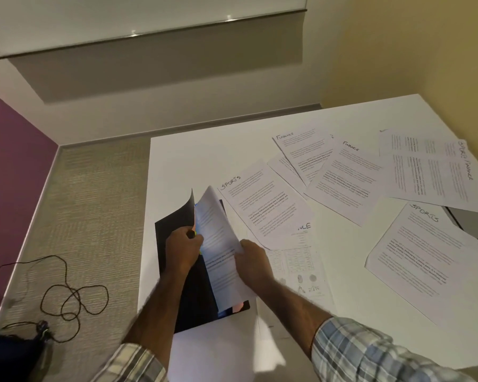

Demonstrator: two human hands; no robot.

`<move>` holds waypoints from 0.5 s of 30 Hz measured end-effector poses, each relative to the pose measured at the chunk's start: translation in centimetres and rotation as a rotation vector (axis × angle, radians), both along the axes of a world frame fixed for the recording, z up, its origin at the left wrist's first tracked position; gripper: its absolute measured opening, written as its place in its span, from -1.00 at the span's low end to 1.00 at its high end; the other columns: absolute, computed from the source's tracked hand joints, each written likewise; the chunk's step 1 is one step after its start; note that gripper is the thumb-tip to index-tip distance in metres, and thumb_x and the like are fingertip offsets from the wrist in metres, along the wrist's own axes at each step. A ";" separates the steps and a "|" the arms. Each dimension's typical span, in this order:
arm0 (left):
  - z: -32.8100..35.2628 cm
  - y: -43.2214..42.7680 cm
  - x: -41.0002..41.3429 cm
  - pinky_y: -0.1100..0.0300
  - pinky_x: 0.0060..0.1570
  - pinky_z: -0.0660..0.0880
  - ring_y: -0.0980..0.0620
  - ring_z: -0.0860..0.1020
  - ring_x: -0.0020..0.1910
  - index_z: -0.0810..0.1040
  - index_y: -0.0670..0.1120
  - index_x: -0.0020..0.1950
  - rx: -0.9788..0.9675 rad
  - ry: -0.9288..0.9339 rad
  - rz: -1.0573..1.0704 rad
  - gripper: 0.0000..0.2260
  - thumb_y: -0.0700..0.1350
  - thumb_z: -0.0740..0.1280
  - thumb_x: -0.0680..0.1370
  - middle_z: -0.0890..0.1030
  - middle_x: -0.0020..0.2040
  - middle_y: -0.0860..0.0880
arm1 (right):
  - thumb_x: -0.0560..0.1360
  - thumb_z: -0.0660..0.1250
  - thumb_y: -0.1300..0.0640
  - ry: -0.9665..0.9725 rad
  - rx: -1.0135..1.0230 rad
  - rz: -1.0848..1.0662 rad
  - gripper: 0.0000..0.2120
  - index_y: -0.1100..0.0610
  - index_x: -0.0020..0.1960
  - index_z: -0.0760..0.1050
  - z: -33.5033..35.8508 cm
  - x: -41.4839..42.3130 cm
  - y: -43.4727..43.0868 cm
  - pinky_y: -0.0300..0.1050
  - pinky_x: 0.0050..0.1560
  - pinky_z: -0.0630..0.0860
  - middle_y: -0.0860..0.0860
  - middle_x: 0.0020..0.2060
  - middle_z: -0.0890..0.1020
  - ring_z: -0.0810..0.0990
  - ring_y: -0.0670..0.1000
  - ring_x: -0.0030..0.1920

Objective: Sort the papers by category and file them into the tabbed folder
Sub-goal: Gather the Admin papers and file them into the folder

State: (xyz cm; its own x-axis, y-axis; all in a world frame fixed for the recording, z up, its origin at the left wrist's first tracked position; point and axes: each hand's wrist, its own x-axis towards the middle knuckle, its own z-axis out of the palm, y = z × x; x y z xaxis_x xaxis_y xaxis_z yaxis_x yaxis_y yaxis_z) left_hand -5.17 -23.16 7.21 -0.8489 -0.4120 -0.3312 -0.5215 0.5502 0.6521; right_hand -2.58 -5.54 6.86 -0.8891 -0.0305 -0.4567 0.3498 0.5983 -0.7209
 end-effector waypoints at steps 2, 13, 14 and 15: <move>-0.1 0.1 0.1 0.35 -0.40 0.45 0.00 0.61 -0.21 0.63 -0.21 0.00 0.010 0.004 0.009 -0.89 -0.17 0.40 0.57 0.65 -0.10 -0.12 | 0.64 0.18 0.04 0.000 -0.005 0.030 -0.83 0.06 0.09 0.52 -0.6 -0.1 -1.2 -0.13 -0.14 0.61 -0.02 -0.03 0.64 0.65 0.00 -0.06; 0.5 1.9 0.3 0.17 -0.23 0.54 0.00 0.50 -0.34 0.48 -0.21 -0.25 -0.027 0.062 0.079 -0.79 -0.21 0.40 0.55 0.42 -0.42 0.00 | 0.65 0.19 0.24 -0.088 0.004 0.247 -0.90 0.10 0.01 0.44 -4.3 0.8 -4.4 -0.02 0.07 0.57 0.02 -0.08 0.51 0.51 0.00 -0.03; 0.5 2.1 0.3 0.19 -0.26 0.54 -0.05 0.56 -0.30 0.52 -0.25 -0.22 -0.024 0.058 0.077 -0.80 -0.20 0.40 0.56 0.48 -0.38 -0.06 | 0.65 0.21 0.23 -0.105 -0.002 0.251 -0.92 0.09 0.03 0.44 -4.4 0.7 -4.4 -0.08 0.05 0.54 0.01 -0.07 0.50 0.51 -0.02 -0.03; 0.5 2.4 0.4 0.19 -0.24 0.57 -0.11 0.62 -0.23 0.57 -0.28 -0.17 -0.024 0.049 0.076 -0.81 -0.18 0.41 0.56 0.55 -0.31 -0.14 | 0.64 0.24 0.24 -0.123 -0.011 0.259 -0.94 0.11 0.07 0.46 -4.8 0.6 -4.4 -0.12 0.03 0.52 0.00 -0.06 0.50 0.52 -0.02 -0.02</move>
